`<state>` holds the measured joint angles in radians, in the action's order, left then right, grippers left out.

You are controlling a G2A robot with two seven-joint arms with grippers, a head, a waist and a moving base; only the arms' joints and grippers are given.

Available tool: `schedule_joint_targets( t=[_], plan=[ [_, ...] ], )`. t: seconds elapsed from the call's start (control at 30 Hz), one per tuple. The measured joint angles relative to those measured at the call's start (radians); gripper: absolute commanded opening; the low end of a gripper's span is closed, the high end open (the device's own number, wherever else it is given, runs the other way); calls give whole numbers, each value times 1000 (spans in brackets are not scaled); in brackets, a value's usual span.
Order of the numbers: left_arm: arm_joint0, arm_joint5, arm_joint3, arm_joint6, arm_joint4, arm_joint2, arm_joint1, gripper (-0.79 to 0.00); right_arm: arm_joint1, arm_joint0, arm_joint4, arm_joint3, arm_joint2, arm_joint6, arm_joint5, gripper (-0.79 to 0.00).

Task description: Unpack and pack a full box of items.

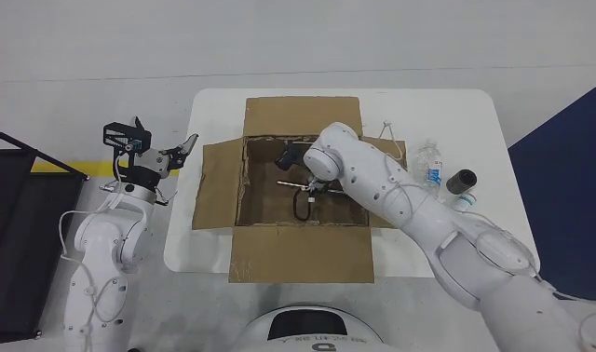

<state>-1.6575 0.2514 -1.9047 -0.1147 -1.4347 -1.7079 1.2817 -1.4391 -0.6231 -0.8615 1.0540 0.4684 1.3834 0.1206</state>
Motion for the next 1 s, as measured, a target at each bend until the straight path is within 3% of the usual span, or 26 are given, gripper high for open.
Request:
schedule_joint_targets(
  t=[0.23, 0.3, 0.33, 0.37, 0.77, 1.0],
  plan=[
    [0, 0, 0, 0, 0, 0, 0, 0, -32, 23, 10, -69, -20, -5, 15, -566],
    [0, 0, 0, 0, 0, 0, 0, 0, -39, 28, 9, -85, -24, -6, 22, -662],
    [0, 0, 0, 0, 0, 0, 0, 0, -42, 30, 9, -91, -26, -5, 24, -767],
    [0, 0, 0, 0, 0, 0, 0, 0, -45, 32, 7, -97, -28, -4, 28, -785],
    [0, 0, 0, 0, 0, 0, 0, 0, -82, 53, -22, -91, -56, 60, 20, -785],
    [0, 0, 0, 0, 0, 0, 0, 0, -40, 11, -46, 83, 21, 94, -49, -785]
  ],
)
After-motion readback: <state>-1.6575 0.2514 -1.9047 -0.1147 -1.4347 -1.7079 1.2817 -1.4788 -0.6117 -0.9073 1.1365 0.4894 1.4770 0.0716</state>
